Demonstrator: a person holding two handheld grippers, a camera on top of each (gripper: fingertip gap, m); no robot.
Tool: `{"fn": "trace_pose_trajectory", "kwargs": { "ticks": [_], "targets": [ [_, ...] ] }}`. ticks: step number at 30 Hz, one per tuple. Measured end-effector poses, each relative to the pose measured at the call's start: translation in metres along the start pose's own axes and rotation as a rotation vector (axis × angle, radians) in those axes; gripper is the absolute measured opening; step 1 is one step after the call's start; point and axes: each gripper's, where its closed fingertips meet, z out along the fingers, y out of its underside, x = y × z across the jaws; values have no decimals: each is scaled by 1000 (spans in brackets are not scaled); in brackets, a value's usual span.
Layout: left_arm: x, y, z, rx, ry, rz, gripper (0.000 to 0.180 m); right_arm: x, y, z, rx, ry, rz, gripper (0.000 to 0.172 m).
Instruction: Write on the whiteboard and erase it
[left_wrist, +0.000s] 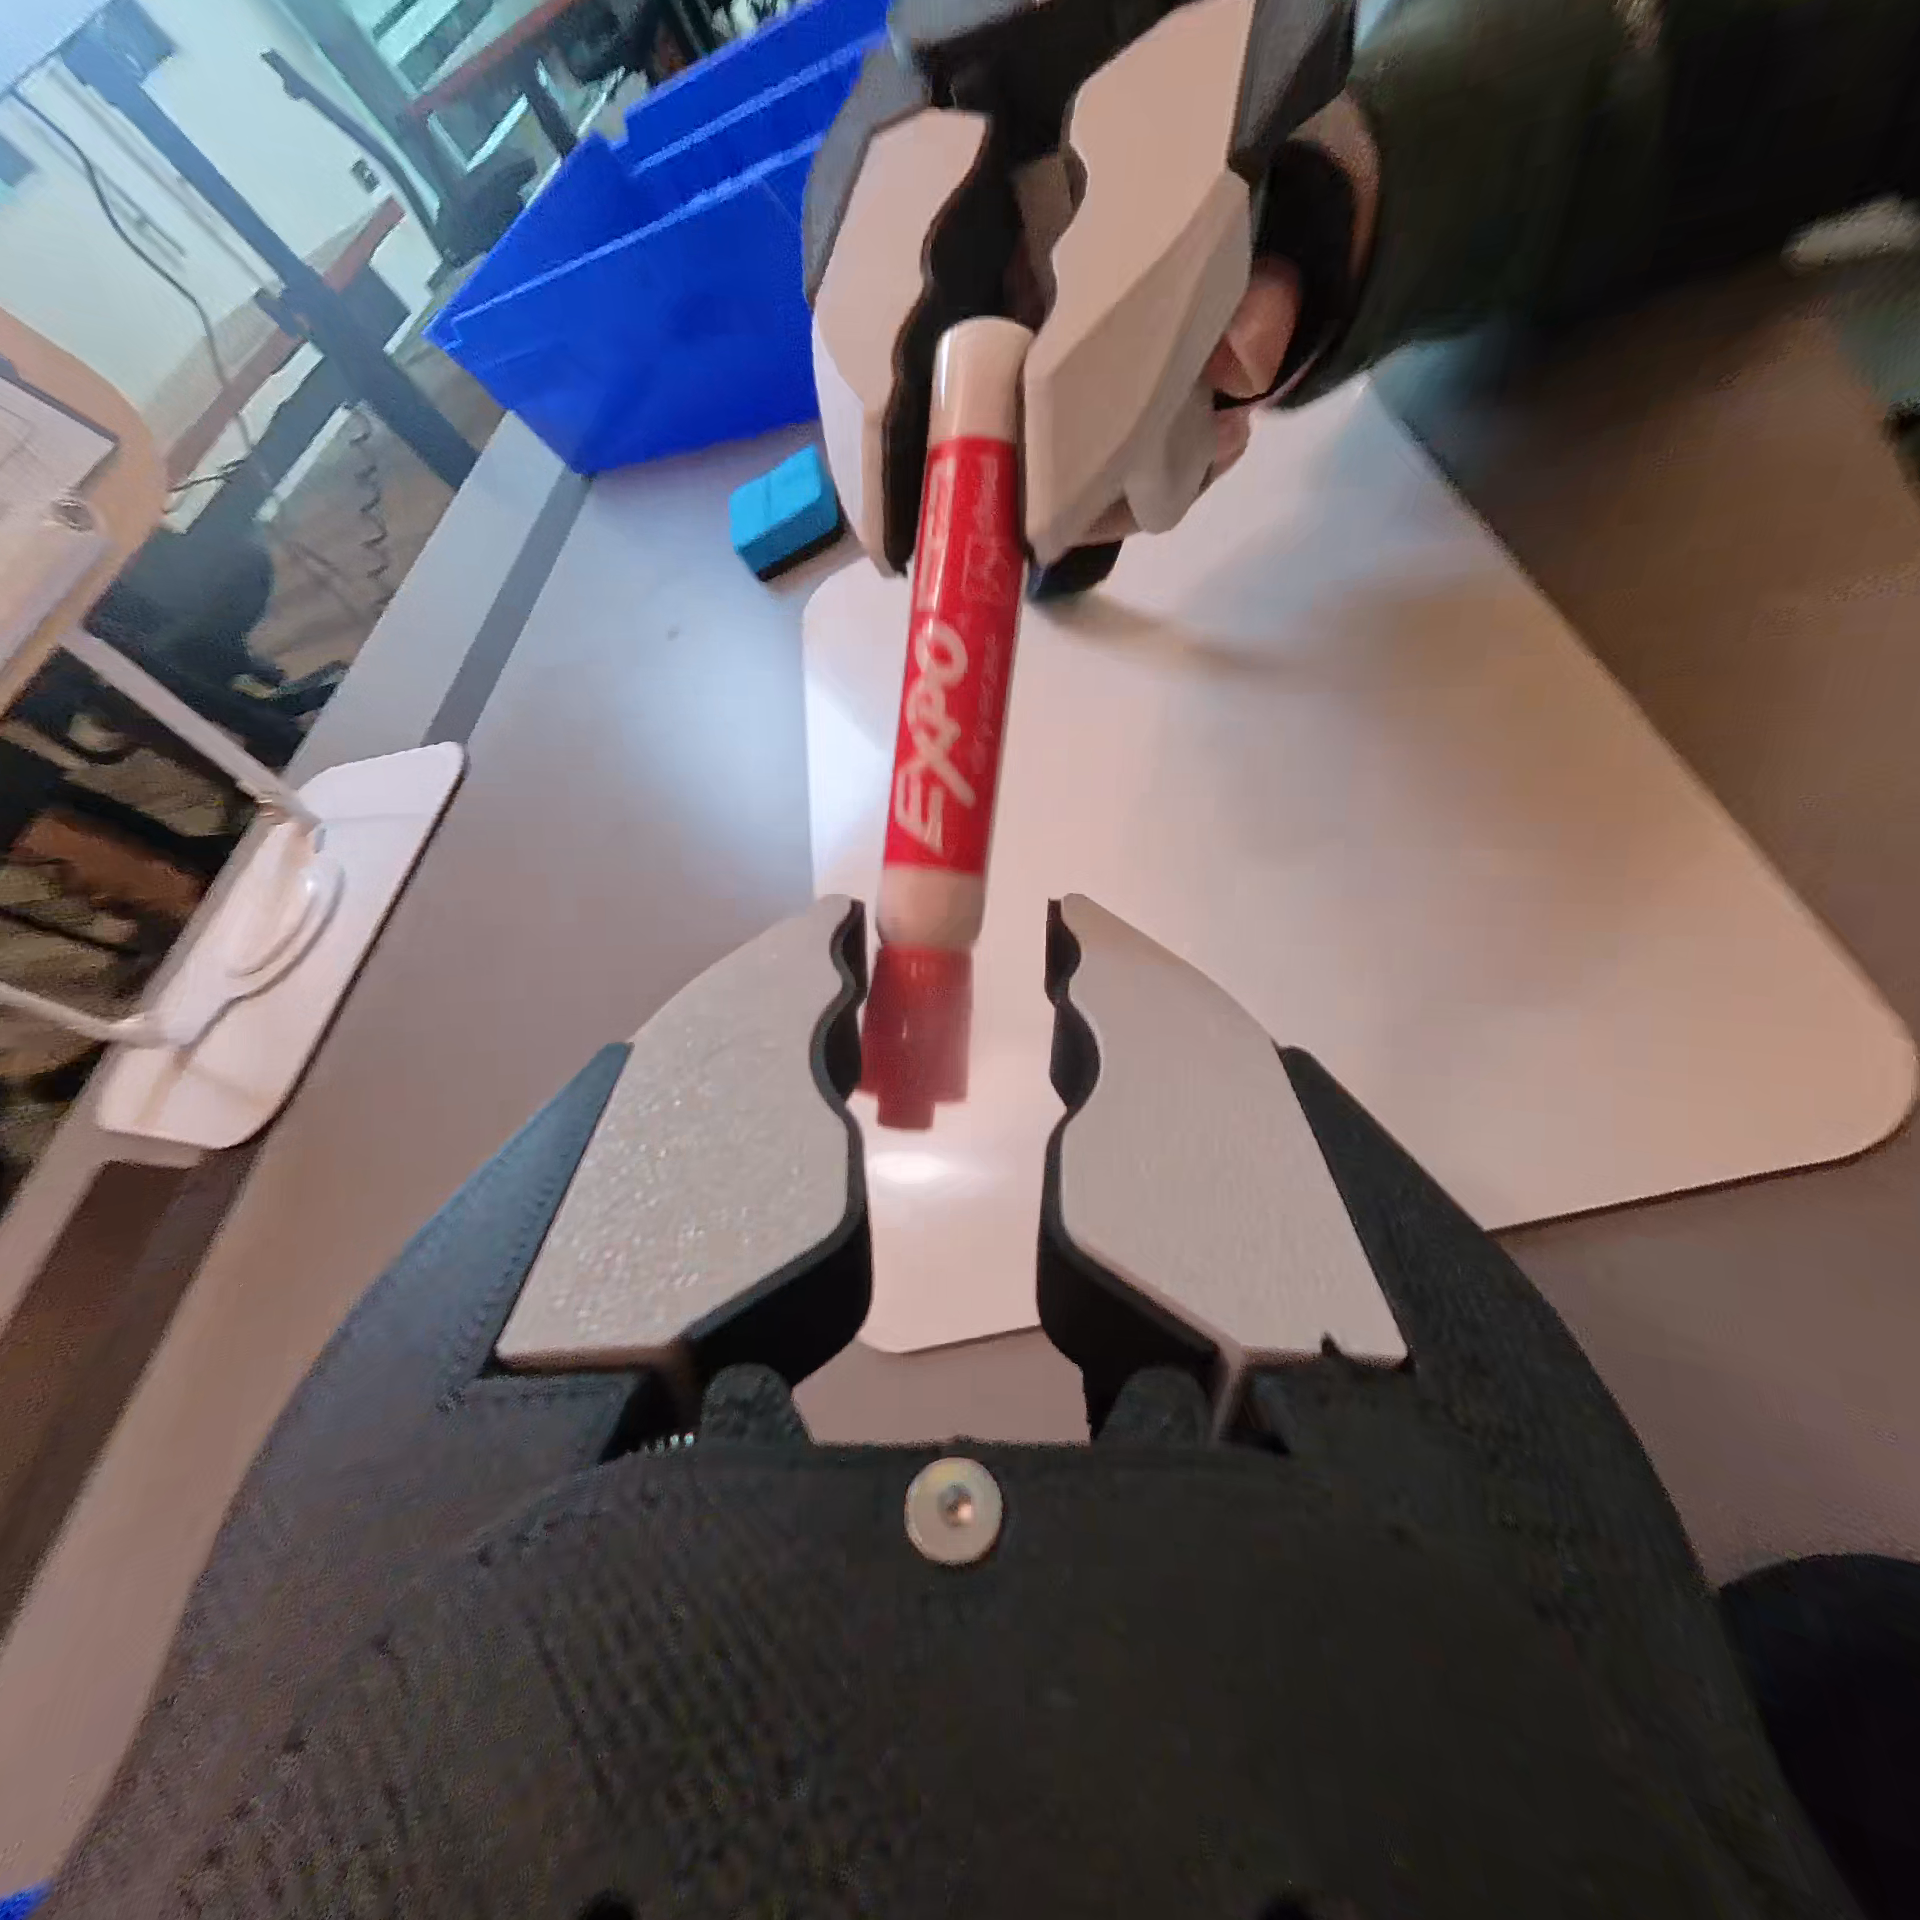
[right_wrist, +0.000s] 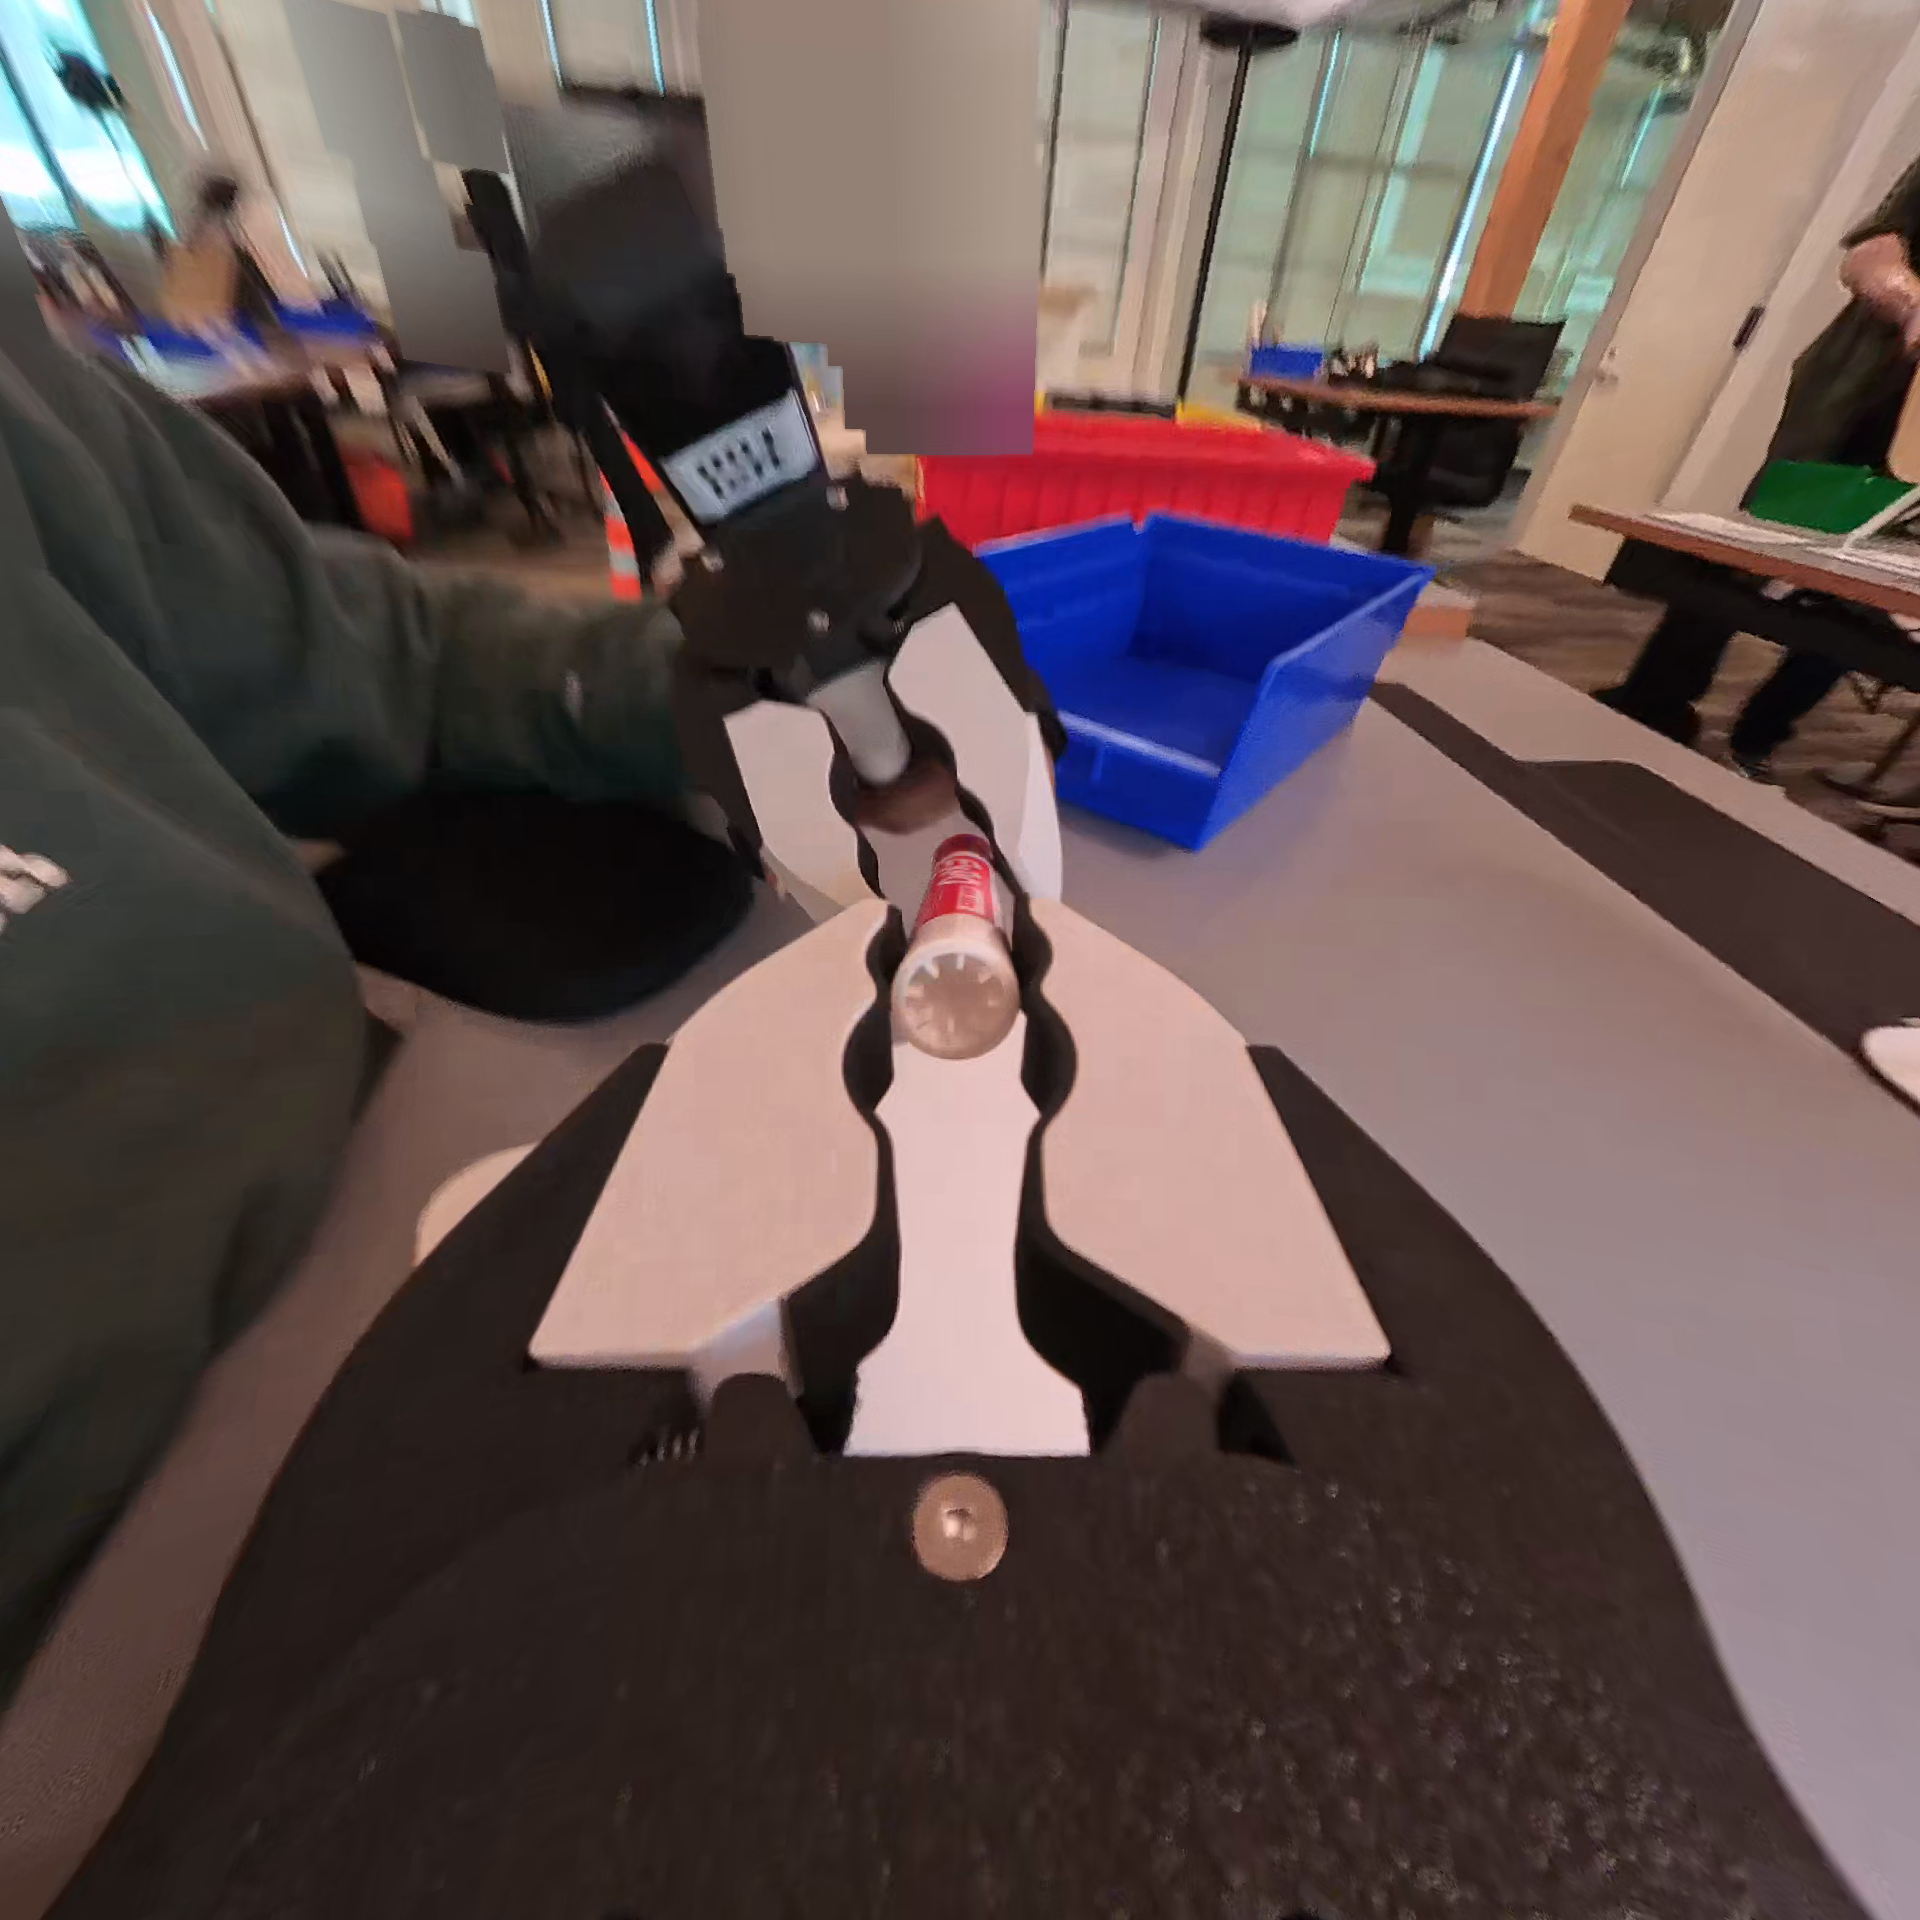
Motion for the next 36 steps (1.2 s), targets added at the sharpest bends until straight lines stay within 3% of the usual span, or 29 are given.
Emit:
{"fn": "trace_pose_trajectory", "kwargs": {
  "ticks": [4, 13, 19, 24, 33, 36],
  "targets": [
    [-3, -18, -9, 142, 18, -68, 26, 1, -9, -11, 87, -51, 94, 21],
    [-2, -32, -20, 232, 56, -114, 19, 2, -15, -21, 159, -110, 190, 20],
    [7, -27, -25, 210, 161, -146, 19, -9, 1, -14, 30, -120, 61, 20],
    [22, -20, -14, 186, 245, -183, 19, -23, 28, 6, -120, -82, -101, 33],
    [40, -21, -4, 185, 331, -232, 19, -33, 47, 23, -197, -70, -155, 51],
    [40, -20, -3, 198, 343, -257, 18, -37, 44, 26, -160, -79, -128, 51]
  ]
}}
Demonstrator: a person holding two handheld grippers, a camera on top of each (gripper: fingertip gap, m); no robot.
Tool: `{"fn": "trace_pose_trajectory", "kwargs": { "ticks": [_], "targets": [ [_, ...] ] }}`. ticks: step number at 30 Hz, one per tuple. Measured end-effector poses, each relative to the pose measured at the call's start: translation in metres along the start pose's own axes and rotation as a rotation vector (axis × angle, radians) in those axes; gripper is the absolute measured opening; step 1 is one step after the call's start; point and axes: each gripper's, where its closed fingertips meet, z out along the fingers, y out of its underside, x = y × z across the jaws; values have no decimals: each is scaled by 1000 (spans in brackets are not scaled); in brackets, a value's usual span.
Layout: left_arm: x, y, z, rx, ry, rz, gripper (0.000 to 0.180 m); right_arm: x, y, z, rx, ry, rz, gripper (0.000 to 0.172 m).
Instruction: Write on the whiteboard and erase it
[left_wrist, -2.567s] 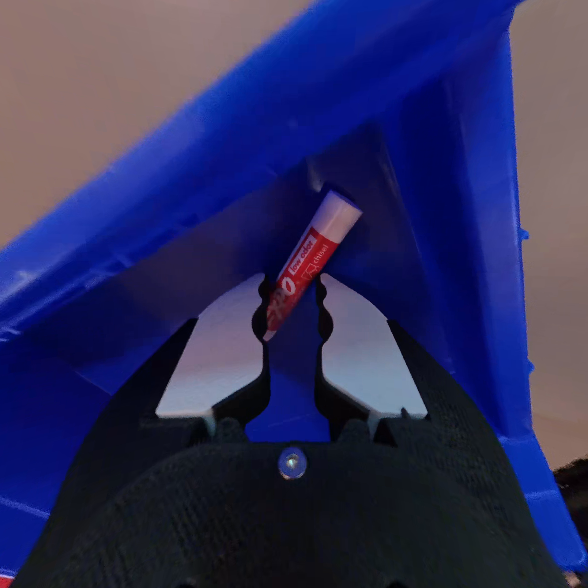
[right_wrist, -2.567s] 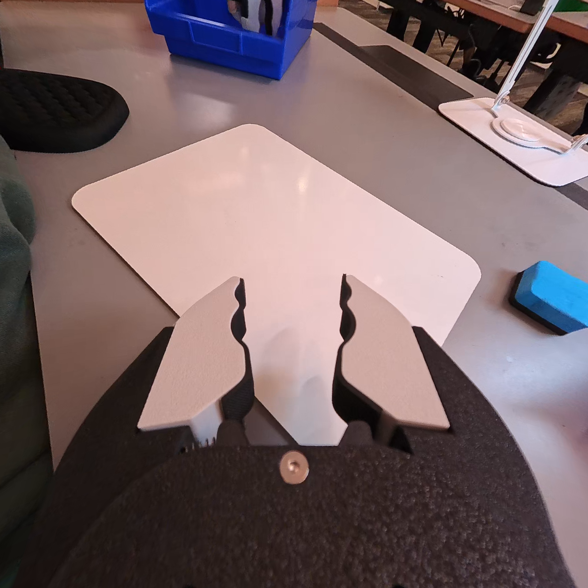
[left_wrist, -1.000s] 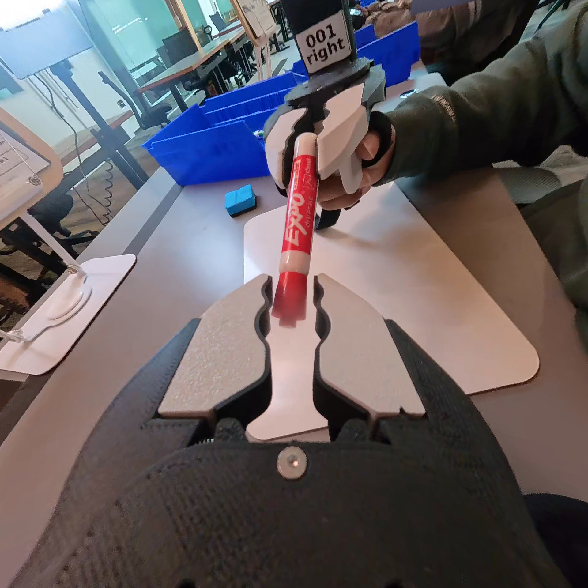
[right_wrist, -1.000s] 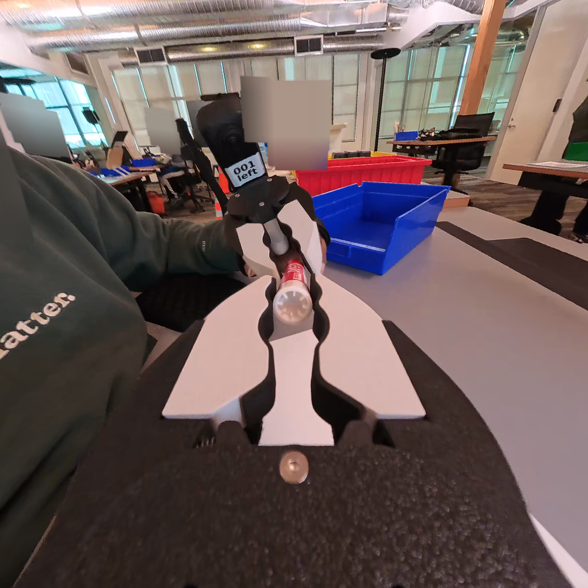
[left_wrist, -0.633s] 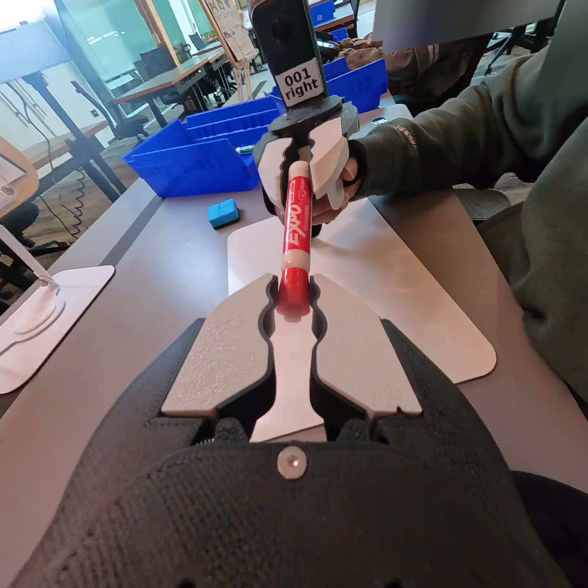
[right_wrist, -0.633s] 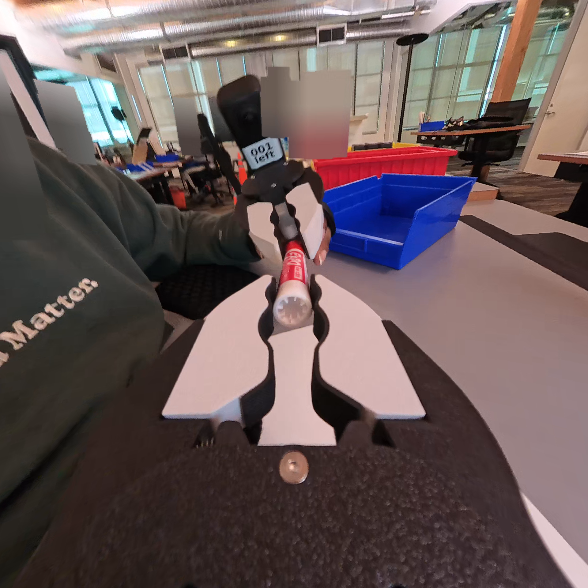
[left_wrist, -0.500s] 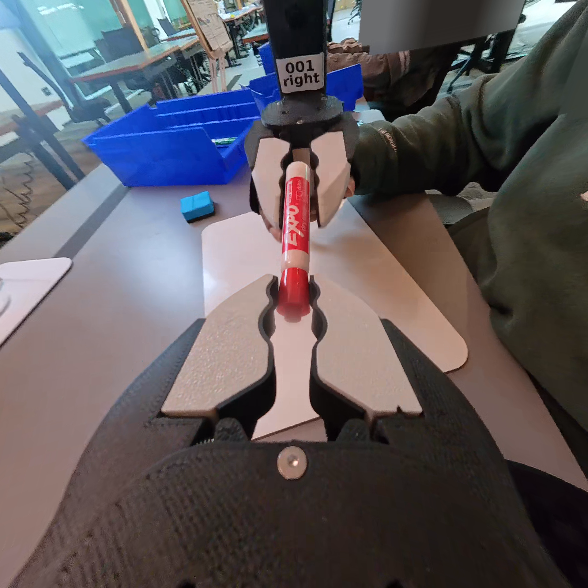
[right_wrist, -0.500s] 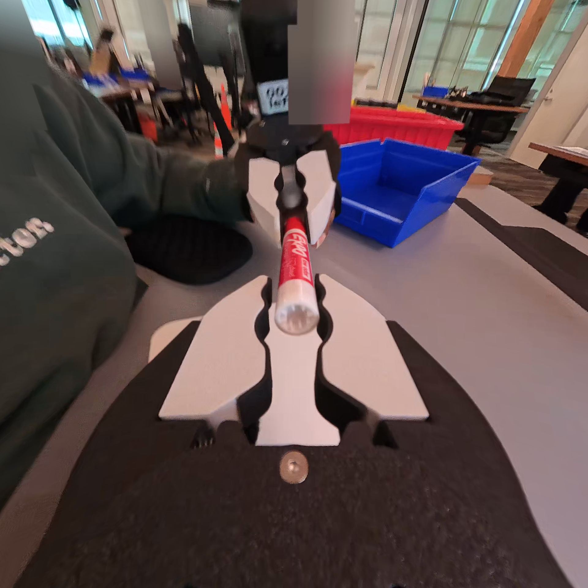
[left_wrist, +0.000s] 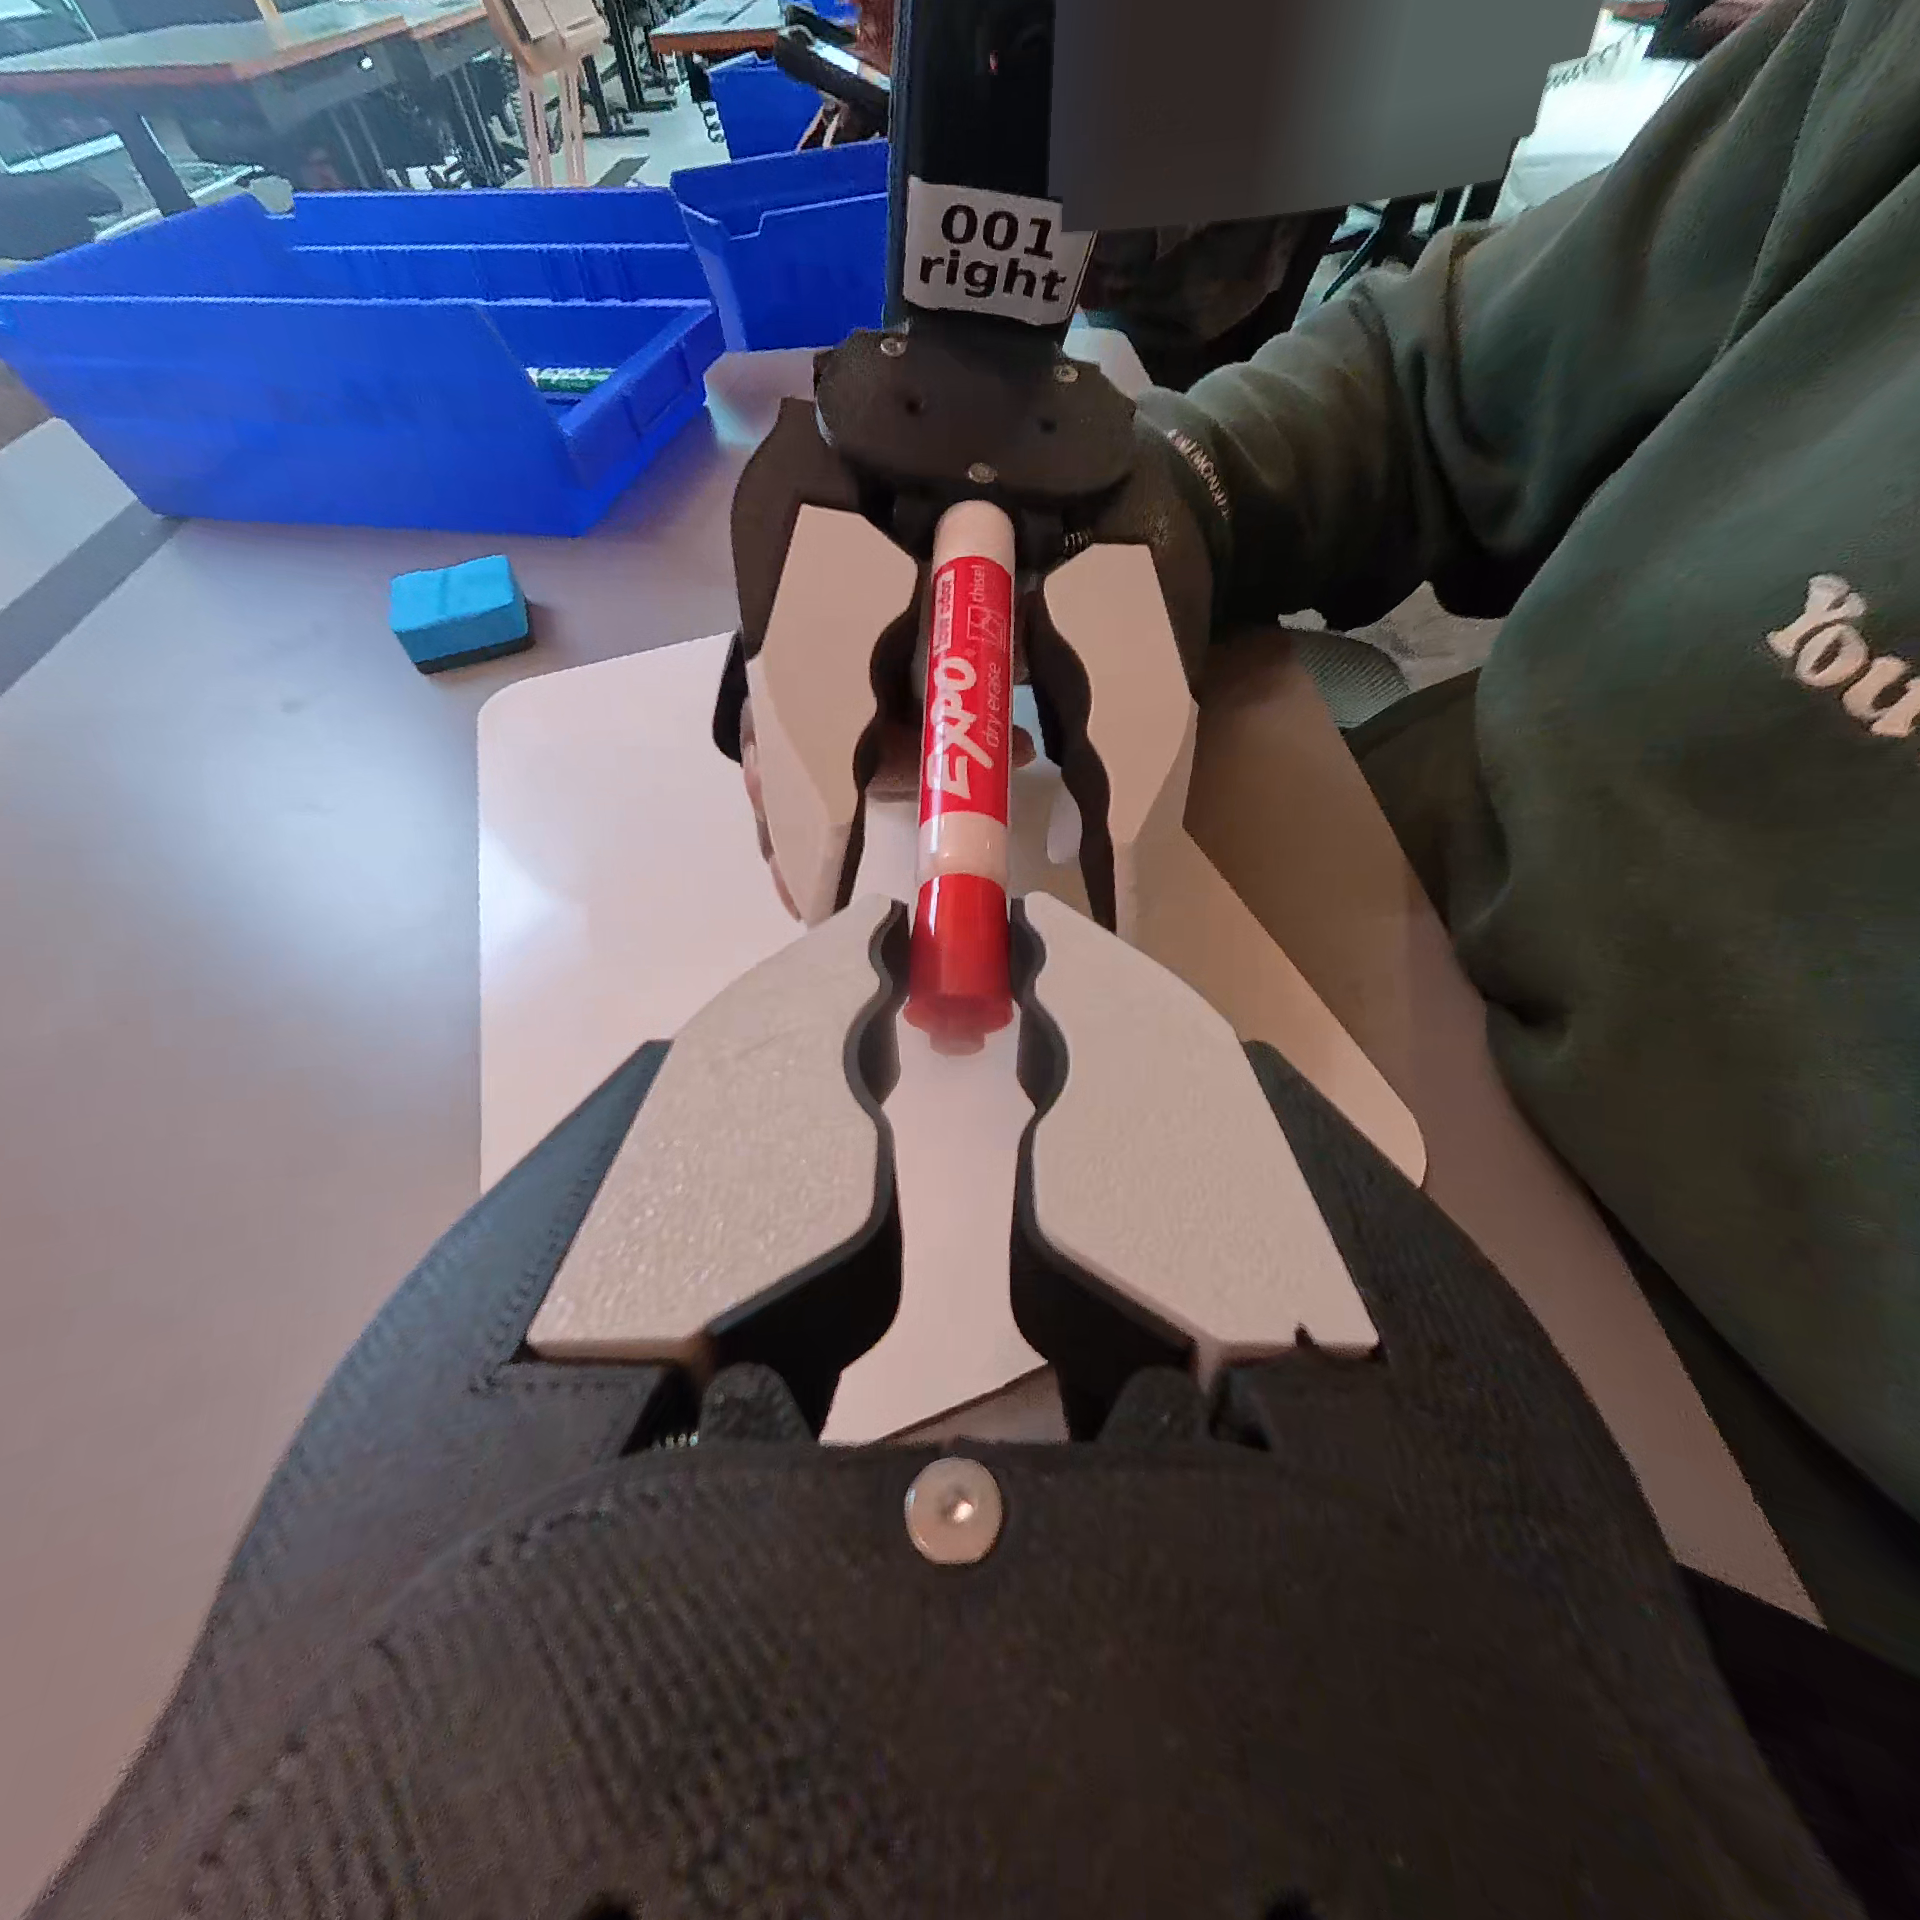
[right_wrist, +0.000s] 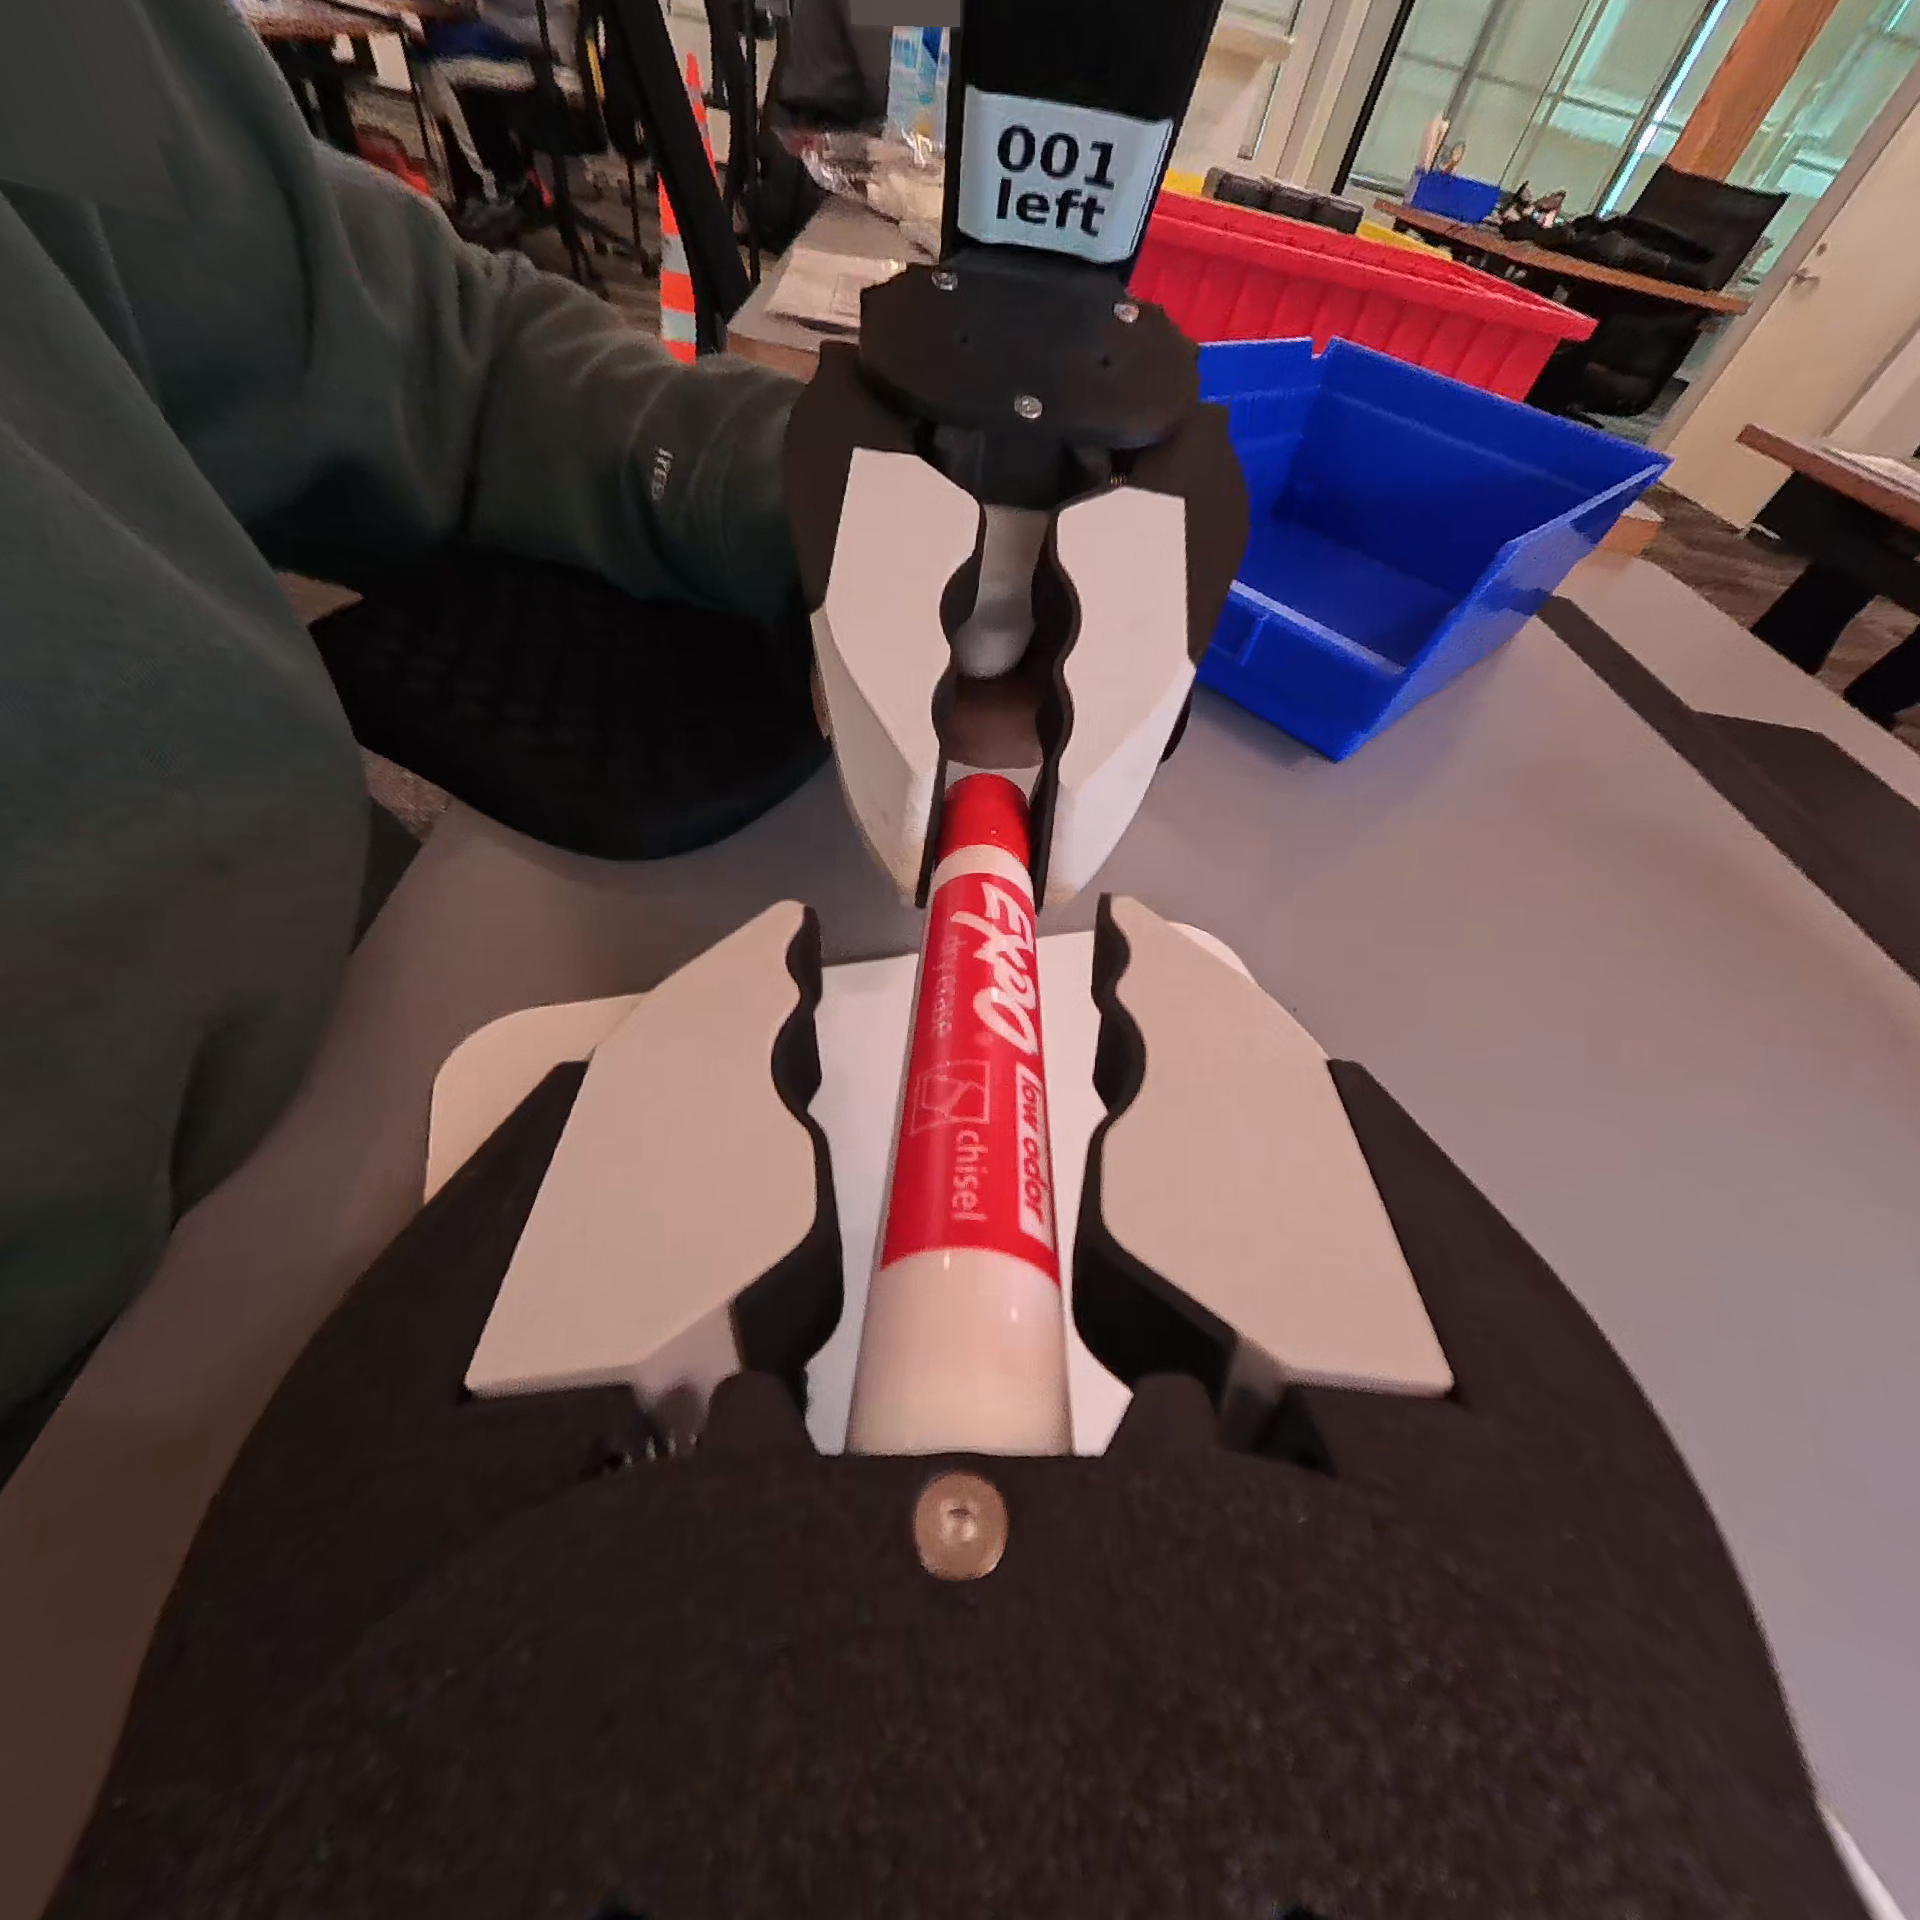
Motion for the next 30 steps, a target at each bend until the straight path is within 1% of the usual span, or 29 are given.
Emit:
{"fn": "trace_pose_trajectory", "kwargs": {
  "ticks": [4, 10, 16, 20, 22, 26, 30],
  "targets": [
    [2, -5, 0, 46, 31, -51, 19, 1, -8, -3, 40, 0, 14, 50],
    [6, -3, 4, 42, 60, -84, 18, -4, -12, -4, 52, -18, 20, 45],
    [10, 2, 7, -4, 78, -90, 18, -5, -6, -3, 15, -30, 17, 38],
    [12, 7, 7, -55, 83, -80, 18, -6, 0, -1, -22, -37, 4, 39],
    [11, 5, 5, -52, 81, -88, 18, -6, 5, -1, -52, -39, 0, 37],
    [12, 8, 6, -76, 80, -95, 18, -7, 3, 1, -18, -49, 24, 40],
    [12, 9, 7, -72, 90, -121, 18, -8, 4, 2, -27, -51, 30, 40]
  ]
}}
